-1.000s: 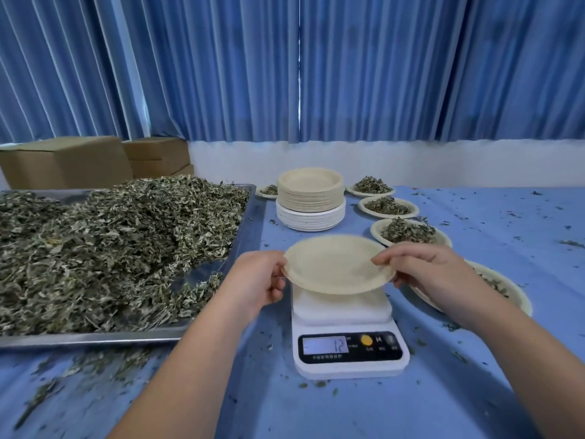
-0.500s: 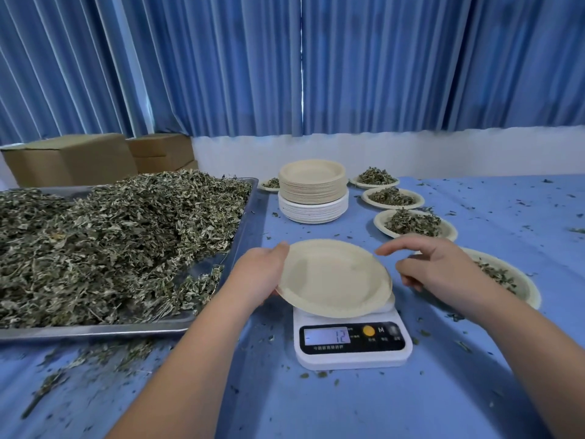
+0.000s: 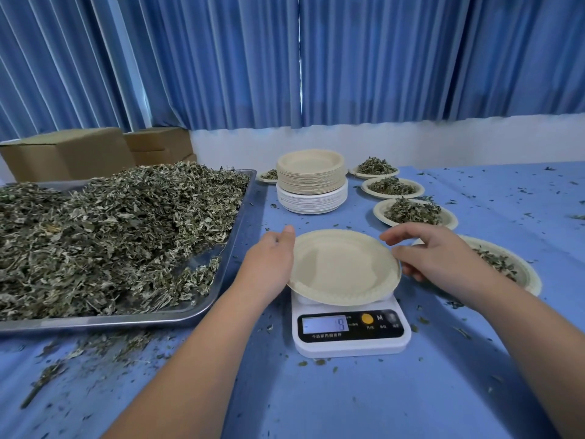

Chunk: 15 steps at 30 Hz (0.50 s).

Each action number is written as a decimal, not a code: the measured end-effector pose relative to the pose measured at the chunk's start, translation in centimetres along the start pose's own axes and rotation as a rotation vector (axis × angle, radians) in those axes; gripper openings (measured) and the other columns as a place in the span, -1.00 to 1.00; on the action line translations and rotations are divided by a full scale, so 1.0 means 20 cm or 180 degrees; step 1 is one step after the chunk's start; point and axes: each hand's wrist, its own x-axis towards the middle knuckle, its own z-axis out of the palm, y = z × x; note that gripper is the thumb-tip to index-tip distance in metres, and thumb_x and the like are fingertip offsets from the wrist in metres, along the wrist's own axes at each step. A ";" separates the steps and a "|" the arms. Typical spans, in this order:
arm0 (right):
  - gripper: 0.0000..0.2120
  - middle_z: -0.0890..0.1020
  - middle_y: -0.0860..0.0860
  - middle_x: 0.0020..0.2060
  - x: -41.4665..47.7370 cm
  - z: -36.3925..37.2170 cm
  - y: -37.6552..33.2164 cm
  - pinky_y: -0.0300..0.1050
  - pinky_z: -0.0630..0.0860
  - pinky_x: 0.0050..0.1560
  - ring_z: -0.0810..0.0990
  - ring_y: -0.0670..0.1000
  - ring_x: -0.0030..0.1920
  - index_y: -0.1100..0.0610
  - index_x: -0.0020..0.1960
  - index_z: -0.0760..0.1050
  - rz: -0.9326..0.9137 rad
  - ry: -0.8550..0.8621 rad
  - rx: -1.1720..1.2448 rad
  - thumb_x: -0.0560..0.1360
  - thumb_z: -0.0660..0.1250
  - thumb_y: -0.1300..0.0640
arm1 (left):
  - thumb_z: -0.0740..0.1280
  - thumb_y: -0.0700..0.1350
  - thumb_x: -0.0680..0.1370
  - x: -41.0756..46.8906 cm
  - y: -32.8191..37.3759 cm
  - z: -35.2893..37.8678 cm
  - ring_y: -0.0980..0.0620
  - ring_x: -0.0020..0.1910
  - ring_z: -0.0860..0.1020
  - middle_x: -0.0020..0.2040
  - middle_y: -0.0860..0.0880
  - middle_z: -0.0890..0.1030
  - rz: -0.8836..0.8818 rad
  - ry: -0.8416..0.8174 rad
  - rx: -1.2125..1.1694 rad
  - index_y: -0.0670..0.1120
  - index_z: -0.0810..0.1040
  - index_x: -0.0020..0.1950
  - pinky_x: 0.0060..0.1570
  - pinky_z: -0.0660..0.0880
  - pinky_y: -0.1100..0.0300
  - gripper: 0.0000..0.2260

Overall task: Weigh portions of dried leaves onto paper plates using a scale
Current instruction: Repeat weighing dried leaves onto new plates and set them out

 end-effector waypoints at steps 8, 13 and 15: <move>-0.80 0.54 -0.29 -0.50 0.00 0.00 0.01 -0.39 0.39 -0.49 0.44 -0.19 -0.54 0.02 0.00 0.59 0.0048 0.0089 0.0169 0.53 0.29 0.28 | -0.19 0.36 0.56 -0.01 -0.02 0.03 -0.12 0.44 0.29 0.47 -0.10 0.36 -0.0006 -0.0027 0.0118 0.07 0.29 0.49 0.33 0.19 -0.08 -0.35; -0.80 0.57 -0.10 -0.29 0.00 0.00 0.01 -0.36 0.43 -0.46 0.47 -0.17 -0.52 0.03 0.01 0.60 0.0087 0.0182 0.0236 0.52 0.31 0.29 | -0.20 0.38 0.55 0.01 -0.04 0.02 -0.07 0.47 0.27 0.48 -0.04 0.35 0.0034 0.0212 -0.0189 0.09 0.26 0.51 0.37 0.15 -0.06 -0.34; -0.79 0.58 -0.05 -0.19 0.01 0.00 0.01 -0.35 0.47 -0.43 0.48 -0.15 -0.50 0.04 0.02 0.59 0.0071 0.0174 0.0230 0.52 0.31 0.30 | -0.19 0.39 0.55 0.02 -0.05 0.02 -0.07 0.44 0.30 0.46 -0.03 0.37 -0.0045 0.0258 -0.0340 0.07 0.32 0.48 0.34 0.17 -0.05 -0.33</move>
